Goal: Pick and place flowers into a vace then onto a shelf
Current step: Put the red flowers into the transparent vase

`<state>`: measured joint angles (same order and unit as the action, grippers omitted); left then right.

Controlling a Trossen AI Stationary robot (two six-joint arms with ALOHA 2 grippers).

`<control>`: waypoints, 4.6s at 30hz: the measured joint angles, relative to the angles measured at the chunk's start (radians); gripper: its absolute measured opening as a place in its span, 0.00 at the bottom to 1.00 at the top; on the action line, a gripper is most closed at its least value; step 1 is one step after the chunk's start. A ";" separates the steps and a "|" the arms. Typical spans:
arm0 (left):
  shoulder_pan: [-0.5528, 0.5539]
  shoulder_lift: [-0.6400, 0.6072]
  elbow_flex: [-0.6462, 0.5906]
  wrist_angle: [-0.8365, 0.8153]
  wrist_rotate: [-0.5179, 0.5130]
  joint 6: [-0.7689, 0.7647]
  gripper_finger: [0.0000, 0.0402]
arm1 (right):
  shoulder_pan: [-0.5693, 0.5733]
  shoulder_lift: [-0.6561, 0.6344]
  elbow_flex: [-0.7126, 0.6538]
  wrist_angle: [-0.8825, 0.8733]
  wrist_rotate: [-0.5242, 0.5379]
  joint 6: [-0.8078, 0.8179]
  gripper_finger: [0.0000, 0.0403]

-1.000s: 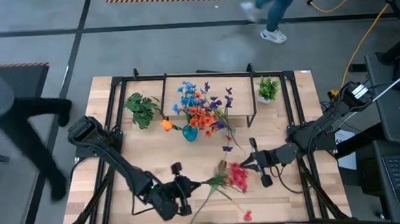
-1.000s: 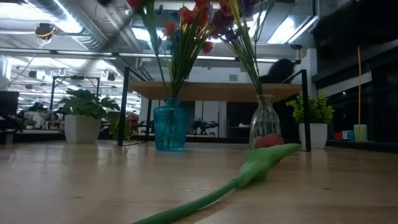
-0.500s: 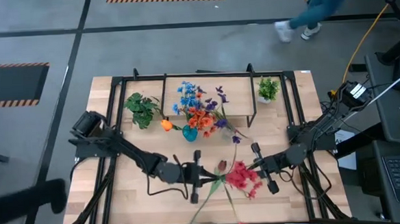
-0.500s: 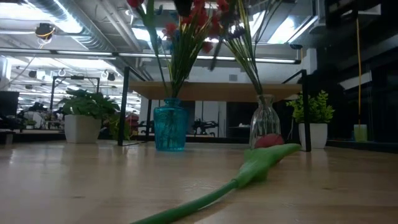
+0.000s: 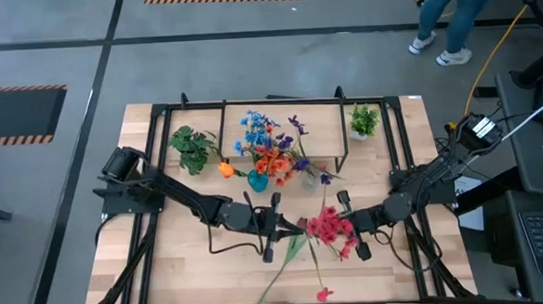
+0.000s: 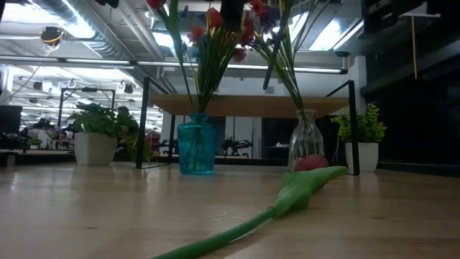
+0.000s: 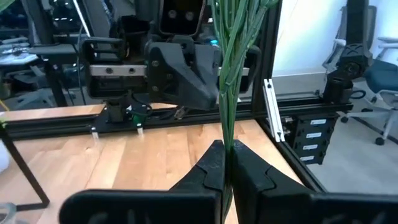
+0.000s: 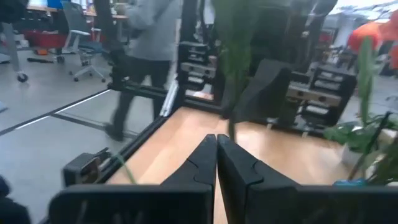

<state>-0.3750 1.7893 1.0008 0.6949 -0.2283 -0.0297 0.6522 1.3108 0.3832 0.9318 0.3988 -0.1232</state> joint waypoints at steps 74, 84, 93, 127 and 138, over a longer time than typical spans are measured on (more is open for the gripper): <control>0.150 0.001 0.001 -0.018 0.244 0.043 0.09 | -0.205 0.109 0.111 0.032 -0.187 -0.091 0.01; 0.115 -0.014 0.000 -0.028 0.236 0.035 0.25 | -0.204 0.067 0.111 -0.009 -0.191 -0.047 0.00; 0.068 -0.103 0.000 -0.209 0.115 0.083 0.22 | -0.204 -0.141 0.111 -0.276 -0.177 0.008 0.00; -0.050 -0.148 0.000 -0.438 0.012 0.014 0.01 | -0.328 -0.378 0.006 -0.448 0.150 0.042 0.00; -0.050 -0.148 0.000 -0.444 0.012 0.016 0.01 | -0.343 -0.364 0.006 -0.480 0.150 0.101 0.00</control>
<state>-0.4248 1.6409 1.0012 0.2504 -0.2167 -0.0135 0.3092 0.9464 0.3897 0.4518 0.5491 -0.0223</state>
